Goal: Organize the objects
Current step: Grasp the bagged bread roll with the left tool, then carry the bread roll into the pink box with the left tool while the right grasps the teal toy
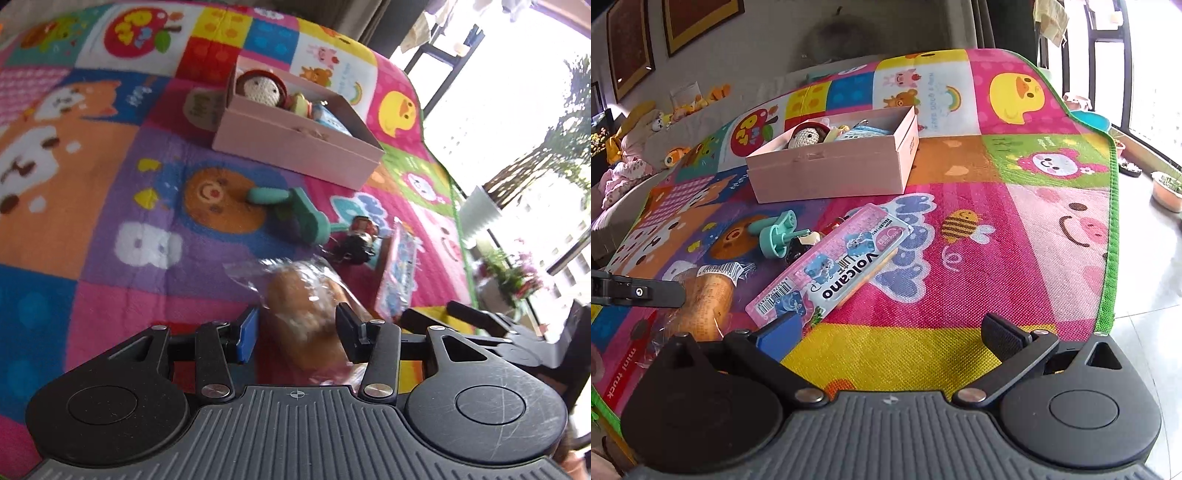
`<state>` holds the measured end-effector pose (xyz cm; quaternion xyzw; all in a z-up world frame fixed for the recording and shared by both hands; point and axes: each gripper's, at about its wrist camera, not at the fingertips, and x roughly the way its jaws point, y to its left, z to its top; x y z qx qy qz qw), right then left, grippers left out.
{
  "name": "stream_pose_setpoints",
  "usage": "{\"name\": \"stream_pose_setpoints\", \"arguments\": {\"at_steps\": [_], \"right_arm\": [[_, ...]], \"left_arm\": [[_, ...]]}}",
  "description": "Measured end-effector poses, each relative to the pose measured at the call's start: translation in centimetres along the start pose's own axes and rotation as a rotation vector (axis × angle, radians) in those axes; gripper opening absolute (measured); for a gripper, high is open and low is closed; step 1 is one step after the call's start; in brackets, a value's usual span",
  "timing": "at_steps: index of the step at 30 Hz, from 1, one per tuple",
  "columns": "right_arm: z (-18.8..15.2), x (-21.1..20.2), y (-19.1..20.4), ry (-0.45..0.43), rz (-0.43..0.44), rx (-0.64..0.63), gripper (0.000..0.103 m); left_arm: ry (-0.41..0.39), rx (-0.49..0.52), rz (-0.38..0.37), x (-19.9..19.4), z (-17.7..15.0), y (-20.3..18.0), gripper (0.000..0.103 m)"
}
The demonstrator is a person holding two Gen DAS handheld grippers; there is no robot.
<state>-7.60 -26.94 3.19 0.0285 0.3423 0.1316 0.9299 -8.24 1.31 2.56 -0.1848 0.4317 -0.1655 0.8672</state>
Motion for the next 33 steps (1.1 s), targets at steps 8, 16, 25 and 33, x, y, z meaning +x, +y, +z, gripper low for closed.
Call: {"name": "stream_pose_setpoints", "arguments": {"at_steps": [8,16,25,33], "right_arm": [[0.0,0.1,0.2,0.001,0.003,-0.002,0.103],[1.6,-0.7,0.8,-0.049,-0.006,-0.031,0.103],[6.8,1.8,8.5,-0.107,0.099,-0.303,0.081],[8.8,9.9,11.1,0.104,0.130,-0.299,0.026]], "left_arm": [[0.046,-0.051,-0.073,3.2,0.3,-1.2,0.050],[-0.052,-0.017,-0.007,0.0,1.2,0.4,0.042],[-0.179,0.026,0.144,-4.6,2.1,3.4,0.042],[-0.162,0.034,0.111,-4.3,2.1,4.6,0.042]]}}
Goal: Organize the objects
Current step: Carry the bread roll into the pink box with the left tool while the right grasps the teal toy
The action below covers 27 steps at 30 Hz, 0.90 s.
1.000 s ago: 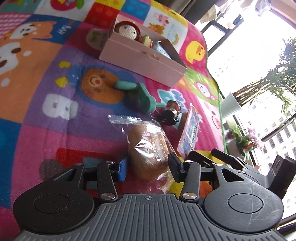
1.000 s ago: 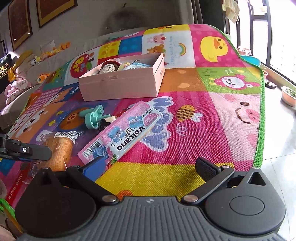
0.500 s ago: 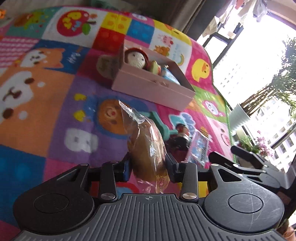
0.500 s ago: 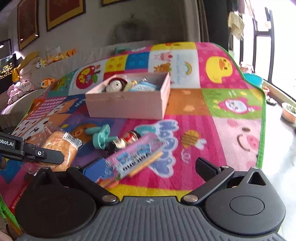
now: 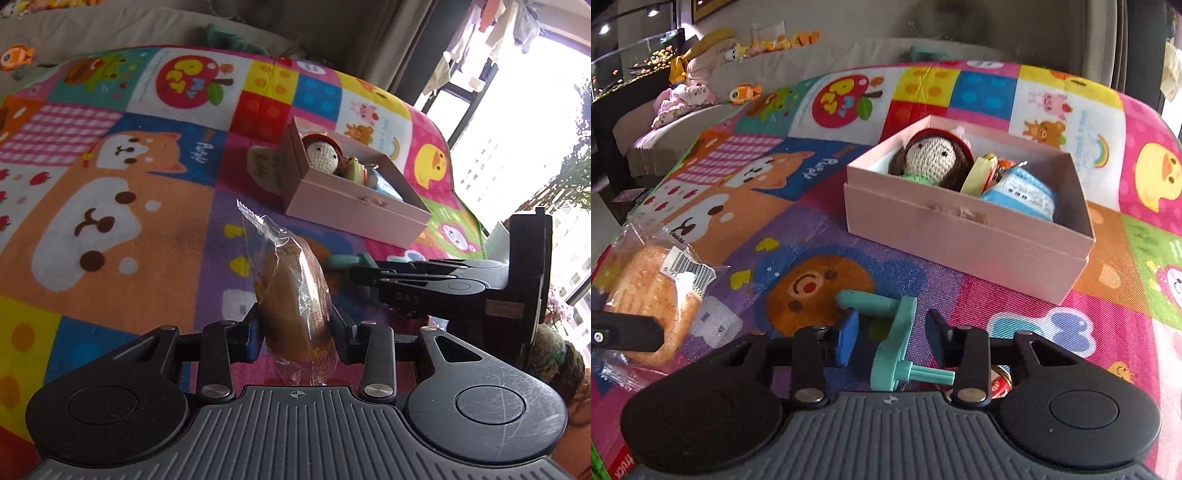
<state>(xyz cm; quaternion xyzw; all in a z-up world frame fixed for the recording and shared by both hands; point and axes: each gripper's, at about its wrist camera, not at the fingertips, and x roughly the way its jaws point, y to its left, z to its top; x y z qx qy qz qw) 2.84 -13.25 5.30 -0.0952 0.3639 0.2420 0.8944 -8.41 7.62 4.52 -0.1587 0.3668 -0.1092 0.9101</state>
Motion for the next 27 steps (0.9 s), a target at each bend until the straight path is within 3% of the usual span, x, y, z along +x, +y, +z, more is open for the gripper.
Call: {"name": "stream_pose_setpoints", "arguments": {"at_steps": [2,7,11,16,19,22,24,25,27], "right_arm": [[-0.3,0.6,-0.1,0.026,-0.009,-0.016,0.012],[-0.7,-2.8,-0.6,-0.003,0.051,-0.010,0.011],[-0.4,-7.0,-2.0,-0.069,0.079,0.020,0.011],[0.4,-9.9,-4.2,-0.155,0.056,0.084,0.011],[0.4,-10.2,-5.0,-0.182,0.024,0.113,0.011],[-0.3,-10.1,-5.6,-0.183,0.005,0.128,0.011],[-0.8,-10.1,-6.3,-0.178,-0.006,0.139,0.011],[-1.0,-10.1,-6.6,-0.176,-0.015,0.145,0.011],[-1.3,-9.9,-7.4,-0.172,-0.031,0.156,0.011]], "left_arm": [[0.000,0.021,-0.004,0.2,0.1,-0.2,0.042],[-0.030,0.054,-0.048,0.4,1.7,-0.9,0.042],[-0.084,0.128,-0.076,1.6,6.2,-2.7,0.042],[-0.142,0.180,-0.130,7.4,13.4,-5.7,0.042],[-0.099,0.123,-0.167,12.6,16.2,-6.3,0.043],[-0.006,0.098,-0.126,17.0,17.0,-6.1,0.042],[0.070,0.141,-0.059,19.0,16.4,-5.8,0.041],[0.088,0.174,-0.036,19.3,16.0,-5.8,0.046],[0.083,0.237,-0.026,18.7,15.4,-5.8,0.048]]}}
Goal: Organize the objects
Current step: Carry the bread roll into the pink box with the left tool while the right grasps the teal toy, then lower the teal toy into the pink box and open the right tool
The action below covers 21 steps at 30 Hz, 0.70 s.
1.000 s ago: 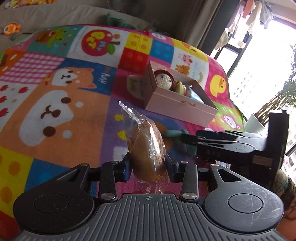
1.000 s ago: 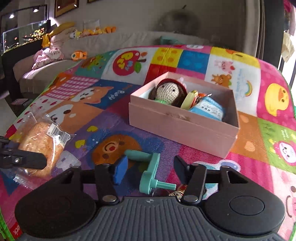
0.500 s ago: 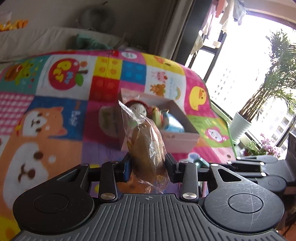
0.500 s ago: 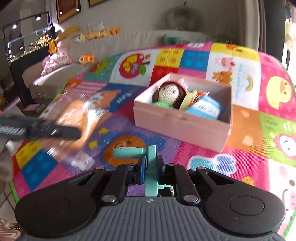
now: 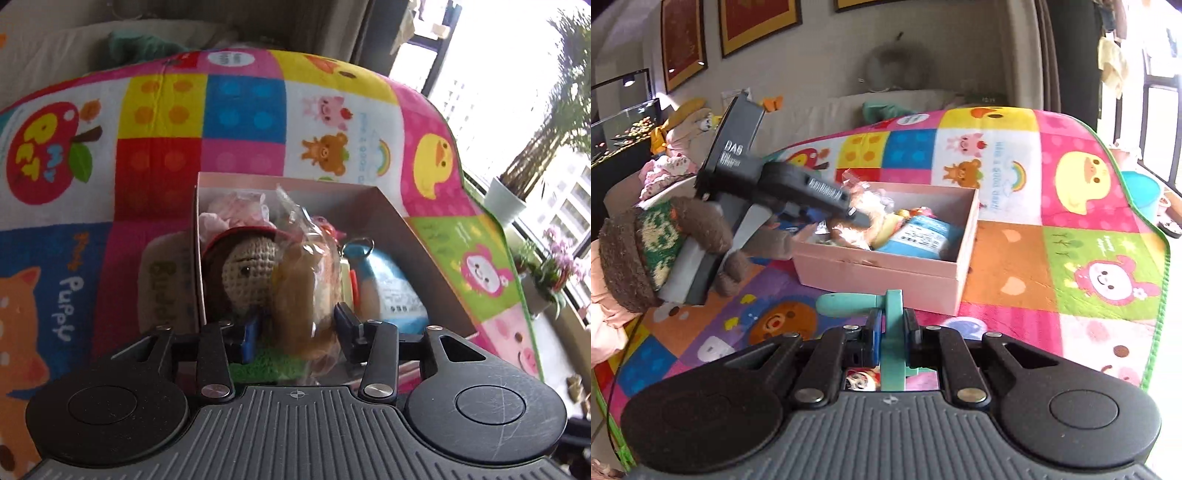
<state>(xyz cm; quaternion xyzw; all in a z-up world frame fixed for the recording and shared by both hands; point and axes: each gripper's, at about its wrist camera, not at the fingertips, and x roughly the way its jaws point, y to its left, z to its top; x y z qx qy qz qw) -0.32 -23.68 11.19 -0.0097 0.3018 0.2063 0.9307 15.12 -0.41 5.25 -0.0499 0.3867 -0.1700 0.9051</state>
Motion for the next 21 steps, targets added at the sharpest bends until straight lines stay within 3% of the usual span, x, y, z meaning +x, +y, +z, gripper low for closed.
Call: {"name": "stream_pose_setpoints", "arguments": {"at_steps": [2,5,10,12,15,19,20,21], "right_arm": [[-0.1,0.3,-0.7,0.002,-0.008,0.014,0.011],[0.3,1.0,-1.3,-0.003,-0.002,0.038,0.011],[2.8,1.8,-2.3,-0.032,-0.002,0.073,0.011],[4.7,1.9,-2.6,-0.067,-0.020,0.055,0.011],[9.2,3.0,-2.7,-0.116,-0.044,-0.008,0.011],[15.6,7.3,-2.1,-0.111,-0.078,-0.097,0.012],[16.6,8.6,-1.9,-0.104,-0.097,-0.116,0.020],[17.4,9.8,-1.6,-0.091,-0.122,-0.131,0.040]], "left_arm": [[-0.036,0.032,0.023,-1.3,-0.4,0.0,0.046],[-0.157,0.057,0.067,-4.5,-0.8,0.2,0.044],[-0.279,-0.041,0.018,-9.7,-2.1,1.4,0.044],[-0.275,-0.058,-0.026,-10.9,-3.8,1.6,0.044],[-0.208,-0.059,-0.069,-11.0,-6.7,1.2,0.044],[-0.136,-0.041,-0.076,-10.6,-10.3,0.7,0.044],[-0.125,-0.043,-0.075,-10.5,-11.0,0.7,0.044],[-0.116,-0.049,-0.071,-10.5,-11.5,0.8,0.044]]}}
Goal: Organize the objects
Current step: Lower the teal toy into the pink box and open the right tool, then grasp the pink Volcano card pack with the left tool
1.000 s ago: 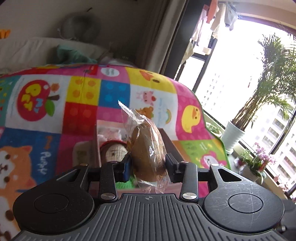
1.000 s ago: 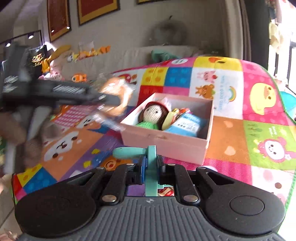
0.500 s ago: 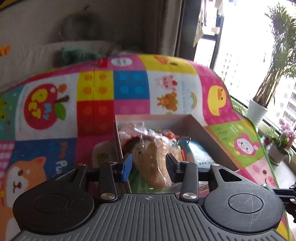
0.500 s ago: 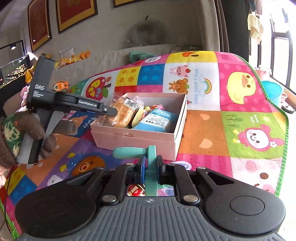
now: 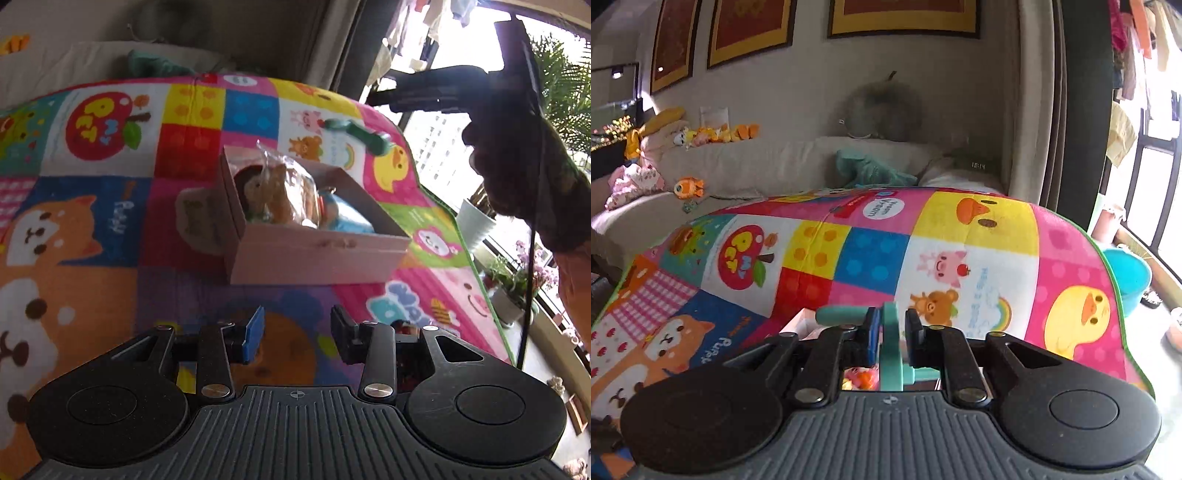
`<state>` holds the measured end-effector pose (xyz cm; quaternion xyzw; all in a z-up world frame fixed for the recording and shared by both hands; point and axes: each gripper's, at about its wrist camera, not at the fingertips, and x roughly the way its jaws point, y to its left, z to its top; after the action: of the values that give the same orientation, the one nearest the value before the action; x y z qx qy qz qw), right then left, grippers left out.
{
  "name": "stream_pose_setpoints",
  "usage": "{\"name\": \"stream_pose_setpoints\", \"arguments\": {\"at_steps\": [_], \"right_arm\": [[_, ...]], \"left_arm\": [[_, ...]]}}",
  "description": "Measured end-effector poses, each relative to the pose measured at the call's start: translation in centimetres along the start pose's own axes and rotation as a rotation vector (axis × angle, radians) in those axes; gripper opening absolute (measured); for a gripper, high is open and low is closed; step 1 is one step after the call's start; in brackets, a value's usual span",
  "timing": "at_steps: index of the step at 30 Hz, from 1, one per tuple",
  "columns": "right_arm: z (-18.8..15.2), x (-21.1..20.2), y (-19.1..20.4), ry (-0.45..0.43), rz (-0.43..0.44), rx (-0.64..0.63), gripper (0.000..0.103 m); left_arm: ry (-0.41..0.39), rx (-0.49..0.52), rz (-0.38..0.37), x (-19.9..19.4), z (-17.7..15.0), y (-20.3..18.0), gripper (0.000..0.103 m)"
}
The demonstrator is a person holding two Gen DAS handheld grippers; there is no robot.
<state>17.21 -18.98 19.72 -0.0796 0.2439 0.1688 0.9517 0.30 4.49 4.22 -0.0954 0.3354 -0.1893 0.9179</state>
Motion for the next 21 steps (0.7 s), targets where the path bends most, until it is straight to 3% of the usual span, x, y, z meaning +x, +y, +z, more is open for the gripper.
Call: {"name": "stream_pose_setpoints", "arguments": {"at_steps": [2,4,7,9,15,21], "right_arm": [[0.5,1.4,0.2,0.007,-0.039,-0.005,0.062],[0.0,0.9,0.1,0.007,-0.049,0.016,0.062],[-2.5,-1.7,-0.5,0.018,-0.014,0.055,0.074],[-4.8,-3.8,-0.5,0.020,-0.039,0.034,0.083],[-12.7,-8.8,-1.3,0.073,-0.119,0.067,0.099],[-21.1,-10.6,-1.4,0.142,-0.182,0.222,0.100]], "left_arm": [[0.015,-0.013,0.001,-0.3,-1.2,0.5,0.044],[0.030,-0.021,-0.007,-0.6,-2.1,0.8,0.044],[0.059,-0.031,-0.018,-0.5,-3.1,1.1,0.044],[0.074,-0.038,-0.027,-0.2,-3.4,0.9,0.044],[0.076,-0.003,-0.093,0.2,-3.7,-2.3,0.044],[0.120,0.090,-0.123,0.7,-4.8,-6.1,0.044]]}}
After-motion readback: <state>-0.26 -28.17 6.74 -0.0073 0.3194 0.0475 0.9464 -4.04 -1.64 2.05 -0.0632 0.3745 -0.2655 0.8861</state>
